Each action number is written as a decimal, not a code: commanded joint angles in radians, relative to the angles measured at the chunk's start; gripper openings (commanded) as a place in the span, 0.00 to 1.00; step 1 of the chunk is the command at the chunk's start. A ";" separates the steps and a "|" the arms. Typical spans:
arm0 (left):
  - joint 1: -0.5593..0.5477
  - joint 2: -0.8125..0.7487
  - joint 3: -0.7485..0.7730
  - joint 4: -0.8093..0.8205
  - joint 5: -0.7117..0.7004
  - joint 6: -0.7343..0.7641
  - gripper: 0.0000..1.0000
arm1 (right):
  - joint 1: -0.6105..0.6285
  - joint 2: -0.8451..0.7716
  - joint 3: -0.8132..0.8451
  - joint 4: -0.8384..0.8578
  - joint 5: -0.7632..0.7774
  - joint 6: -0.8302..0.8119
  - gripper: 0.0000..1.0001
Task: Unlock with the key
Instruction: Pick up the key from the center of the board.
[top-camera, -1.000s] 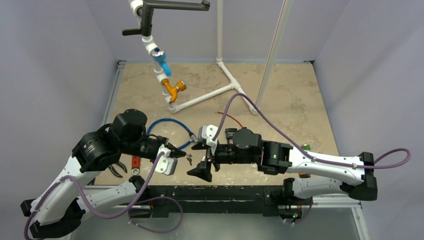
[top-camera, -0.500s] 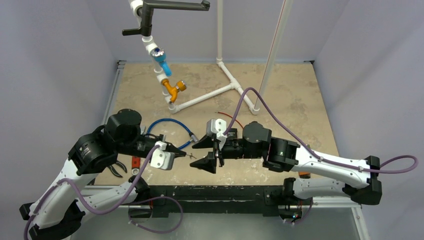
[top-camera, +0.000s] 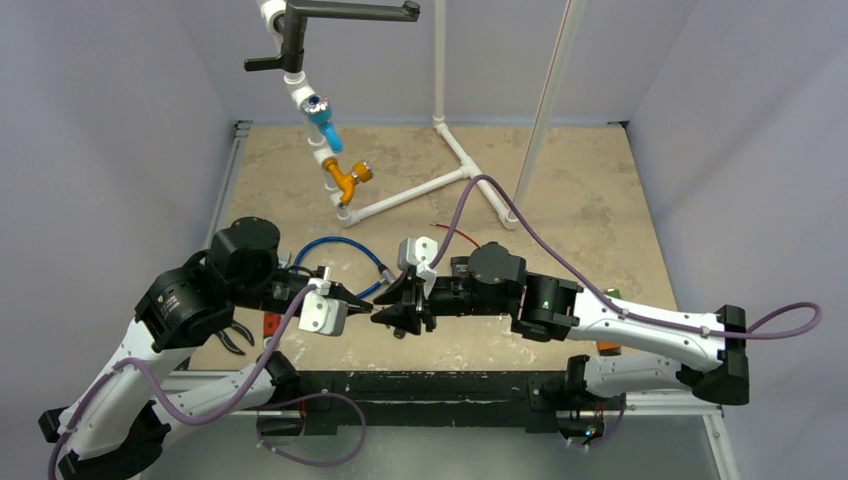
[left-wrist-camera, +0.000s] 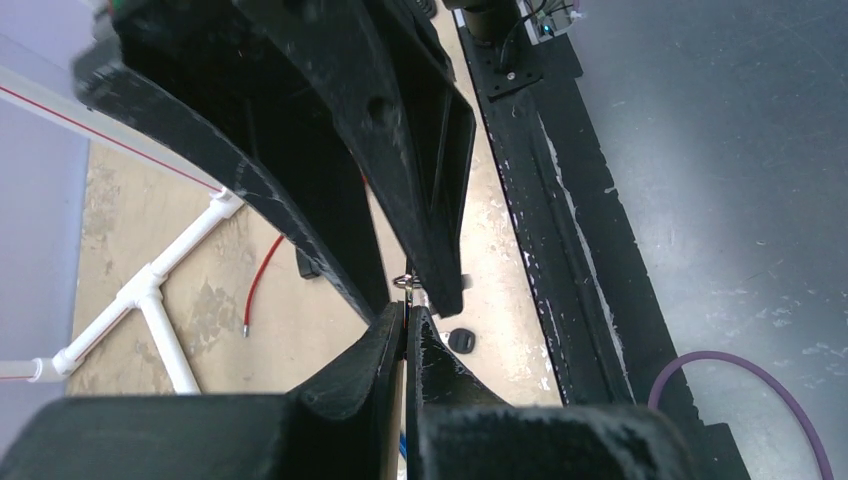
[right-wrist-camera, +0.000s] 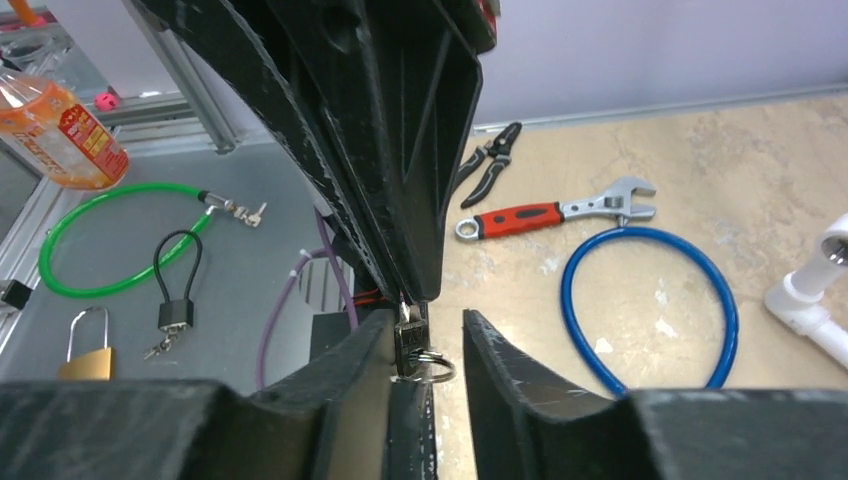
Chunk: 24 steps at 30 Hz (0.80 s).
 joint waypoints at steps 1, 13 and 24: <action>0.012 -0.009 0.010 0.049 0.024 -0.034 0.00 | -0.002 0.010 0.040 0.026 0.023 -0.010 0.26; 0.021 -0.022 -0.008 0.051 0.026 -0.036 0.00 | -0.002 -0.048 -0.012 0.062 0.139 -0.005 0.00; 0.037 -0.024 -0.013 0.073 0.033 -0.077 0.00 | 0.000 -0.125 -0.087 0.140 0.280 -0.030 0.53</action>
